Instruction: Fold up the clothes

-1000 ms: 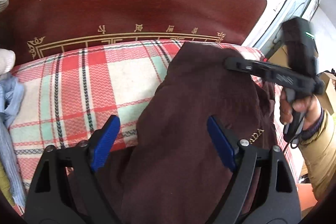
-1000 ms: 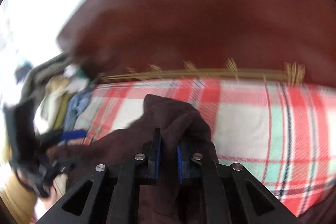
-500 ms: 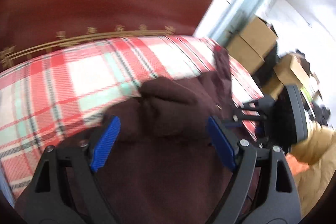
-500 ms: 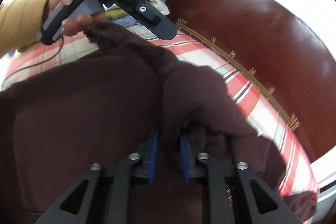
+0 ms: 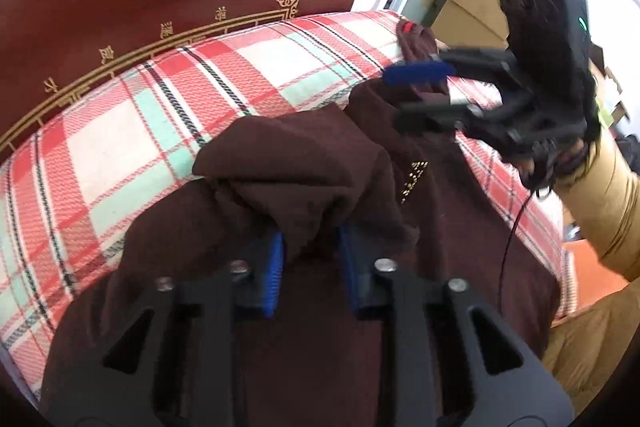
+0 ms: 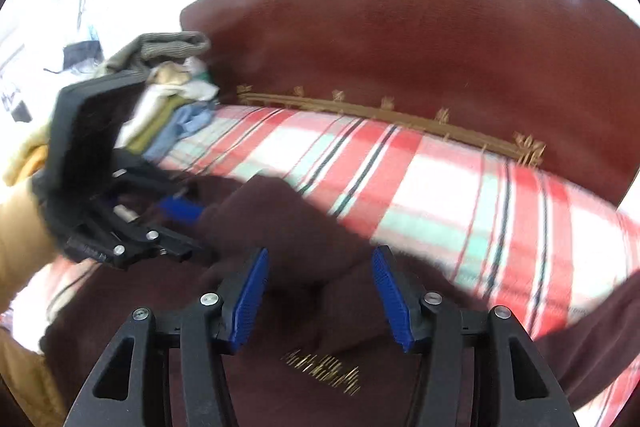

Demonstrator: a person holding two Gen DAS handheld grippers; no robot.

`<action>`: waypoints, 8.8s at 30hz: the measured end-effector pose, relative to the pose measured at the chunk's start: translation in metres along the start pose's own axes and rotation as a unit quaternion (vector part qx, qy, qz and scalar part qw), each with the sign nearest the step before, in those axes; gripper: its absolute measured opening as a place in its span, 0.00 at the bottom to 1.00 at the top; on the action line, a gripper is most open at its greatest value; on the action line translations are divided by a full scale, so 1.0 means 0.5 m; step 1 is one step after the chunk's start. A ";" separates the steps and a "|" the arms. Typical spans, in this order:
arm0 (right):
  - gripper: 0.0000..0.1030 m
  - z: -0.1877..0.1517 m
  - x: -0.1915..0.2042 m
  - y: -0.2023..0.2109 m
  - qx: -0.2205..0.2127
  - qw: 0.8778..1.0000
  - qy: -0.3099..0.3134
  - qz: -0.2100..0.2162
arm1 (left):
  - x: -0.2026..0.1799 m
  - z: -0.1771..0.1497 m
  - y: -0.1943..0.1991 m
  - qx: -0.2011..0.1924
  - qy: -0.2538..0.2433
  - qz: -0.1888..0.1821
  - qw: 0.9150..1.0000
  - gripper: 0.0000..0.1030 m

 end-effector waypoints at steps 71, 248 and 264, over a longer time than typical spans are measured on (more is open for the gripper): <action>0.02 0.103 -0.157 -0.036 -0.046 0.995 -0.006 -0.089 | 0.255 0.080 -0.003 -0.046 0.121 0.238 0.962 0.04; 0.40 -0.140 0.229 -0.124 0.050 0.994 0.101 -0.010 | 0.273 -0.446 0.330 -0.158 0.335 0.148 0.917 0.99; 0.66 -0.191 0.277 -0.117 0.018 0.997 -0.041 0.057 | 0.300 -0.350 0.310 -0.101 0.186 0.338 0.917 0.16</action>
Point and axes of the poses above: each gripper's, at about its wrist camera, not at the fingertips, and y roughly against the way its jaws point, x to its left, z to its top, the point moved 8 cm from there along -y, roughly the way its jaws point, and after that the axes turned 2 degrees about z, right-handed, at the moved point
